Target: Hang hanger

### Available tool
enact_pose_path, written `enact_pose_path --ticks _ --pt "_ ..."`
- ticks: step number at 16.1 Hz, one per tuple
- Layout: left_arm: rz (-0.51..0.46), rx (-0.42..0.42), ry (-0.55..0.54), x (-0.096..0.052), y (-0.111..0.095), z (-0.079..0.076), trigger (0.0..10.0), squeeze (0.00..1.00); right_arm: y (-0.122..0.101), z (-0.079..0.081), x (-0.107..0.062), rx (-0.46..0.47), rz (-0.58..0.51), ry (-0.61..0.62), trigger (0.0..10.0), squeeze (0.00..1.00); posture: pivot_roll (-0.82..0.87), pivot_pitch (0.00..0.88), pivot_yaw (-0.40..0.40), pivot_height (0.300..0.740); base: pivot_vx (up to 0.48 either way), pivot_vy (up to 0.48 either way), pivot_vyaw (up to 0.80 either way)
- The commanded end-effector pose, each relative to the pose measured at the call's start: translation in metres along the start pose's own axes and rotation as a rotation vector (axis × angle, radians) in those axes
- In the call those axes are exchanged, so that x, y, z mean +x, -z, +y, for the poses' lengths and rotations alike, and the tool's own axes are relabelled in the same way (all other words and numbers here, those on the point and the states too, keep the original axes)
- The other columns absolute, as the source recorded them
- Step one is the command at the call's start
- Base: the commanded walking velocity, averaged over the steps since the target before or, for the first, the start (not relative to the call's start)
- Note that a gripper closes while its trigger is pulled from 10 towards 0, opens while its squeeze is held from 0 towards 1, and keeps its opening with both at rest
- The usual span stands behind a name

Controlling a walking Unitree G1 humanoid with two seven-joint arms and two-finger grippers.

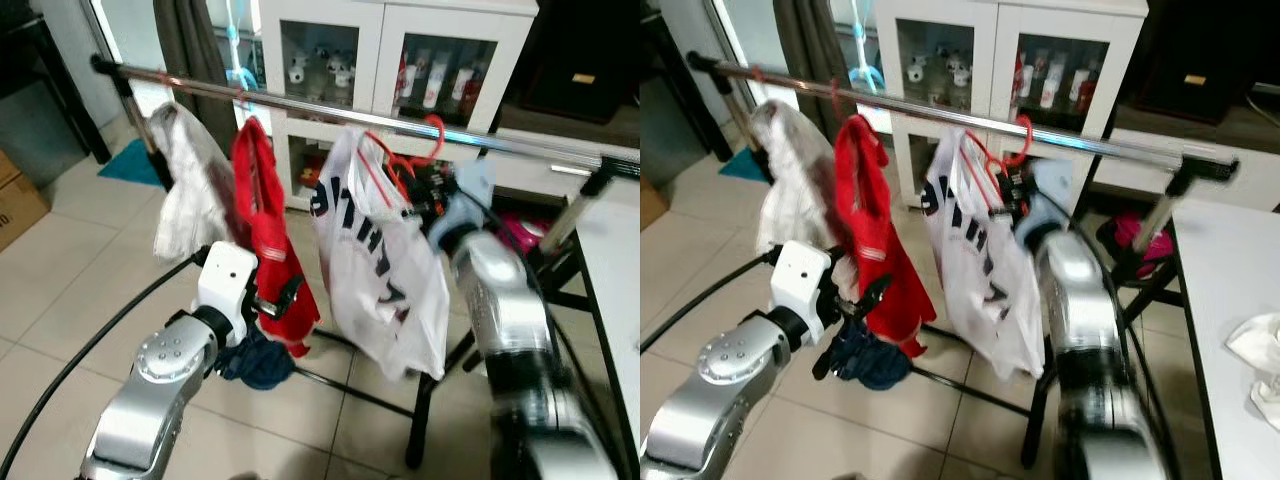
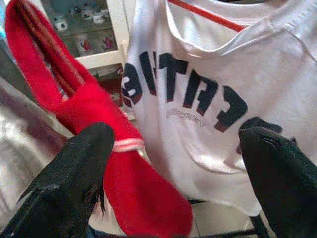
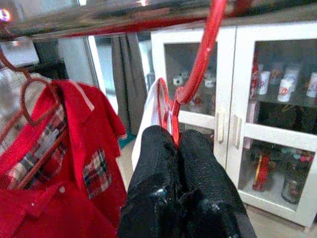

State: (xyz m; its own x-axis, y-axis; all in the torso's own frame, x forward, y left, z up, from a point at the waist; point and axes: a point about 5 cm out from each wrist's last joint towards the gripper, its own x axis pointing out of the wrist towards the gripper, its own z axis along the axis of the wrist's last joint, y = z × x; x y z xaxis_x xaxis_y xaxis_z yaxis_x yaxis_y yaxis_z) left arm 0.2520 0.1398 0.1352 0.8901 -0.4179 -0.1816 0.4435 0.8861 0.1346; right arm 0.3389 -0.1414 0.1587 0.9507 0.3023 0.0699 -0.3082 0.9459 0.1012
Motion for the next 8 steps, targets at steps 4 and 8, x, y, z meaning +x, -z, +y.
enact_pose_path --ticks 4,8 --pt "-0.015 0.018 -0.021 0.002 0.001 0.0 10.0 0.0 -0.018 0.018 0.0 0.007 -0.043 -0.048 0.0 0.0 -0.07 0.0 0.049 0.74 0.0 0.0 0.0" --pt "-0.009 0.039 -0.044 -0.002 0.002 0.009 10.0 0.0 -0.027 0.021 0.017 -0.069 0.034 -0.047 0.0 0.0 -0.06 0.0 0.036 0.74 0.0 0.0 0.0"
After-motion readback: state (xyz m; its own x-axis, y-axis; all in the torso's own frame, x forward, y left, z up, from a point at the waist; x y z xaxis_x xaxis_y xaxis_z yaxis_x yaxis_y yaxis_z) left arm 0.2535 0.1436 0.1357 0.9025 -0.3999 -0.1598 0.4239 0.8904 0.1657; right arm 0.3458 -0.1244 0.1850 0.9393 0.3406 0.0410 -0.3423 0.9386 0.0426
